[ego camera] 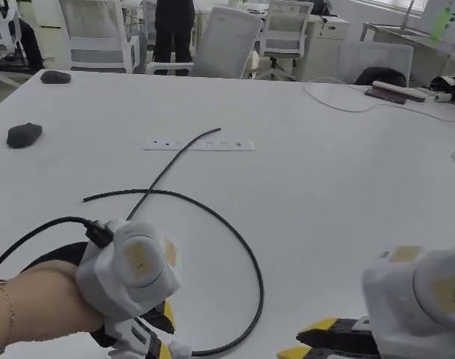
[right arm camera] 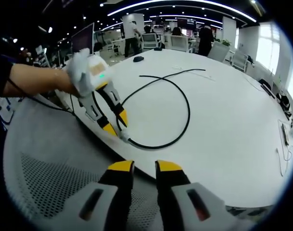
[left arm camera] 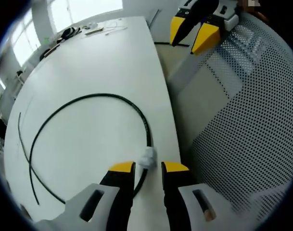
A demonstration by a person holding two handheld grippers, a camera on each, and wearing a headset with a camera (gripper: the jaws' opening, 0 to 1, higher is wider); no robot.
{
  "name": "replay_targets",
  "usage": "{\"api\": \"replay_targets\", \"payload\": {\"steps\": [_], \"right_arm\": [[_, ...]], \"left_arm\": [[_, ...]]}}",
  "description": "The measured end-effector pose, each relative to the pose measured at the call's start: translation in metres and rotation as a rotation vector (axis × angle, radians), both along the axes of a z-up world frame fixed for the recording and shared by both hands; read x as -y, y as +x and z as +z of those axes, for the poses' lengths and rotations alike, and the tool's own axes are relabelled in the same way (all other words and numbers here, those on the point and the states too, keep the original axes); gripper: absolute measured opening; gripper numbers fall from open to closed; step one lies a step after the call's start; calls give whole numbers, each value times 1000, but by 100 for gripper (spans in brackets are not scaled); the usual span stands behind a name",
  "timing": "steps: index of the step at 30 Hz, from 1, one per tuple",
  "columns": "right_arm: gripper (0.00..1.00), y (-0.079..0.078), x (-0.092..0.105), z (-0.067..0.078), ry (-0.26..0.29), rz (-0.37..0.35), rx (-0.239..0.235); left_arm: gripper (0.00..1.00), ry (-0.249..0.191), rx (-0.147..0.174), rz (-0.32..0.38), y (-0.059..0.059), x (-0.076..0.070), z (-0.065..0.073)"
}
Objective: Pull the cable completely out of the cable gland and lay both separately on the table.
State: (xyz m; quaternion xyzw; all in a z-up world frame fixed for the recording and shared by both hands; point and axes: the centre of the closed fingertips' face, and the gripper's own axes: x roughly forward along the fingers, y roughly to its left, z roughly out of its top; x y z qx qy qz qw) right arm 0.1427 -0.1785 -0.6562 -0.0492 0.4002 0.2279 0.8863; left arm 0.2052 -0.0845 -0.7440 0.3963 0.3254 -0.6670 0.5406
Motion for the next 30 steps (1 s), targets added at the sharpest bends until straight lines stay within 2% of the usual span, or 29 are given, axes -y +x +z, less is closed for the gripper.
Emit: {"api": "replay_targets", "payload": {"steps": [4,6,13,15,19,21,23,26,27,28,29,30], "right_arm": [[17,0,1,0,-1,-5,-1],[17,0,1,0,-1,-6,0],[17,1,1,0,-1,-7,2],[17,1,2,0,-1,-8,3],[17,1,1,0,-1,-4,-1],[17,0,1,-1,0,0,-2],[17,0,1,-1,1,2,0],[17,1,1,0,2,2,2],[17,0,1,0,2,3,2],[17,0,1,0,2,6,0],[17,0,0,-1,3,9,-1],[17,-1,0,-1,3,13,-4]], "left_arm": [[22,9,-6,-17,-3,2,-5],[22,19,13,-31,-2,1,-9],[18,24,25,-47,0,2,-11],[17,19,28,-47,0,4,-10],[17,-22,17,-8,-1,9,7],[17,-64,23,21,-1,14,20],[17,-105,5,56,-3,18,33],[17,-153,-3,92,-4,21,51],[15,-189,-7,114,-5,25,61],[4,-218,-34,135,-8,27,70],[2,-268,-84,211,-8,32,84],[2,-326,-105,236,-9,38,94]]}}
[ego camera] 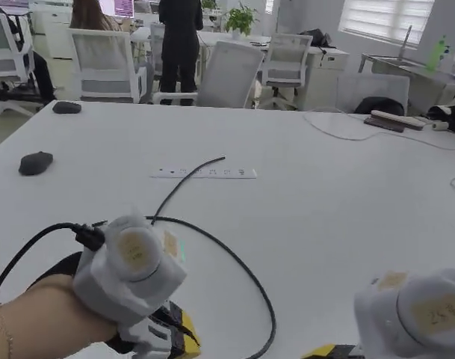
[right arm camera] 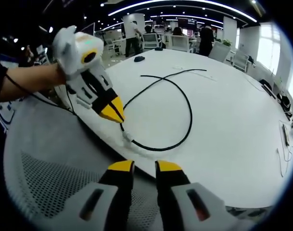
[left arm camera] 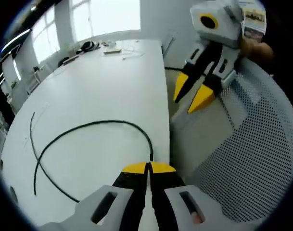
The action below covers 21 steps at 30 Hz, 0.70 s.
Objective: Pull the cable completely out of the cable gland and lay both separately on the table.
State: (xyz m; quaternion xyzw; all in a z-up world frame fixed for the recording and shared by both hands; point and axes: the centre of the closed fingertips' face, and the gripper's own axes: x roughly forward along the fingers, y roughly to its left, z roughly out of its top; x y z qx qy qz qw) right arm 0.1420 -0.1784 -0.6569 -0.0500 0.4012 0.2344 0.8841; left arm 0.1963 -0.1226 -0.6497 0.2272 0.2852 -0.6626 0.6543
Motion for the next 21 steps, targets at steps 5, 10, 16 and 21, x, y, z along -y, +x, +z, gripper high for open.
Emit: {"api": "replay_targets", "payload": {"steps": [5,10,16,21], "right_arm": [[17,0,-1,1,2,8,2],[18,-1,0,0,0,10,-6],[18,-1,-1,0,2,12,-6],[17,-1,-1,0,3,10,-5]], "left_arm": [[2,50,47,2,1,-14,-7],[2,78,48,-26,-9,-20,-15],[3,89,41,-29,-9,-25,-19],[6,120,56,-53,-10,-27,-26]]}}
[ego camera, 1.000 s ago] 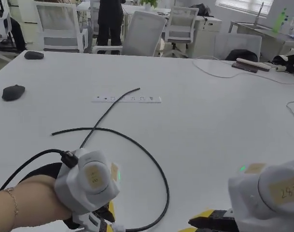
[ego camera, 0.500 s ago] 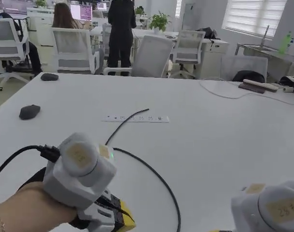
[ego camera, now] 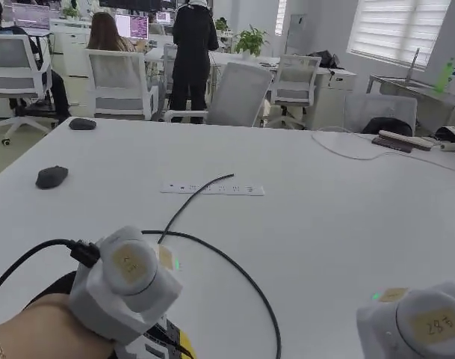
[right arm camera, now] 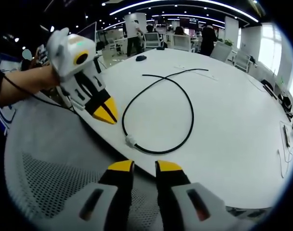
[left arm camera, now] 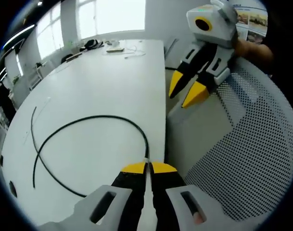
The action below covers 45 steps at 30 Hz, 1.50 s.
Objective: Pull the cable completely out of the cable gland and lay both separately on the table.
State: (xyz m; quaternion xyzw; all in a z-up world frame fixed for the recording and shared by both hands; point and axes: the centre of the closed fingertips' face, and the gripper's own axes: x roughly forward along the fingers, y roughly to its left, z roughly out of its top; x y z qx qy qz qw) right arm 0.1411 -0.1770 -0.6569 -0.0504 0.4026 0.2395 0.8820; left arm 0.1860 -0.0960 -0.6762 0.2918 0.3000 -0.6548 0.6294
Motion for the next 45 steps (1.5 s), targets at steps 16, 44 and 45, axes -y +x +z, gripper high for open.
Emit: {"api": "replay_targets", "payload": {"steps": [16,44,45], "right_arm": [[18,0,0,0,6,-6,0],[18,1,2,0,6,-18,-1],[18,0,2,-1,6,-15,-6]], "left_arm": [[28,113,3,-114,4,7,-49],[17,131,-40,-120,3,15,-62],[17,128,-35,-113,4,14,-57]]}}
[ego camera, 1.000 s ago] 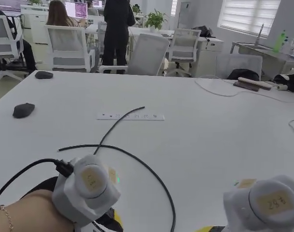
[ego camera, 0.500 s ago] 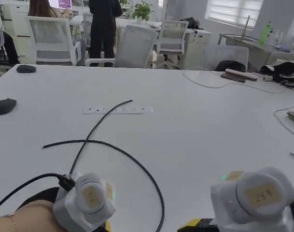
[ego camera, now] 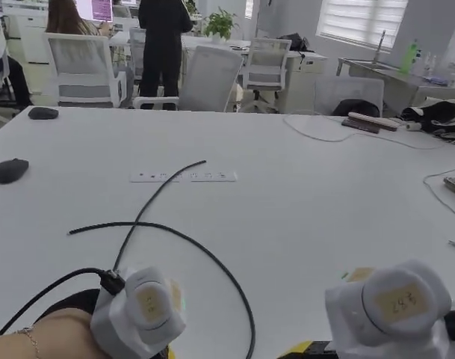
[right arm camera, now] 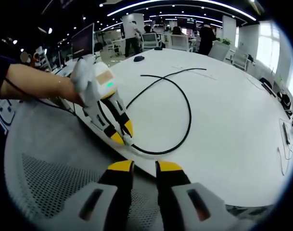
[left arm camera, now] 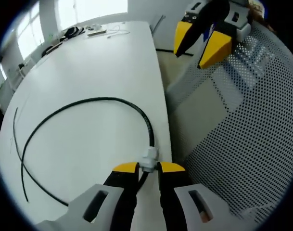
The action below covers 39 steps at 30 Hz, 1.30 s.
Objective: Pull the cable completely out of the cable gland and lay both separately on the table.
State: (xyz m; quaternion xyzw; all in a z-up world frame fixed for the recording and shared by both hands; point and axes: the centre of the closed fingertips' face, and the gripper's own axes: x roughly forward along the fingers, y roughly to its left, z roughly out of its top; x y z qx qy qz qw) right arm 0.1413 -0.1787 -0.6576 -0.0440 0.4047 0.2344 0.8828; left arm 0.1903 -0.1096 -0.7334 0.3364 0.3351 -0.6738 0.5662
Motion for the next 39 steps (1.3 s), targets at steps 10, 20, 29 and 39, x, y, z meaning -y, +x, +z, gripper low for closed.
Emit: {"api": "replay_targets", "payload": {"steps": [10,20,29,39], "right_arm": [[21,-4,-10,9,41,73,11],[28,17,-32,57,190,299,-1],[27,-3,-63,42,74,684,-122],[22,-8,-81,41,28,865,-159]], "left_arm": [[17,-132,-36,85,-14,3,74],[17,-217,28,98,-34,7,118],[17,-227,69,100,-45,-1,133],[17,-177,140,11,-55,-1,134]]}}
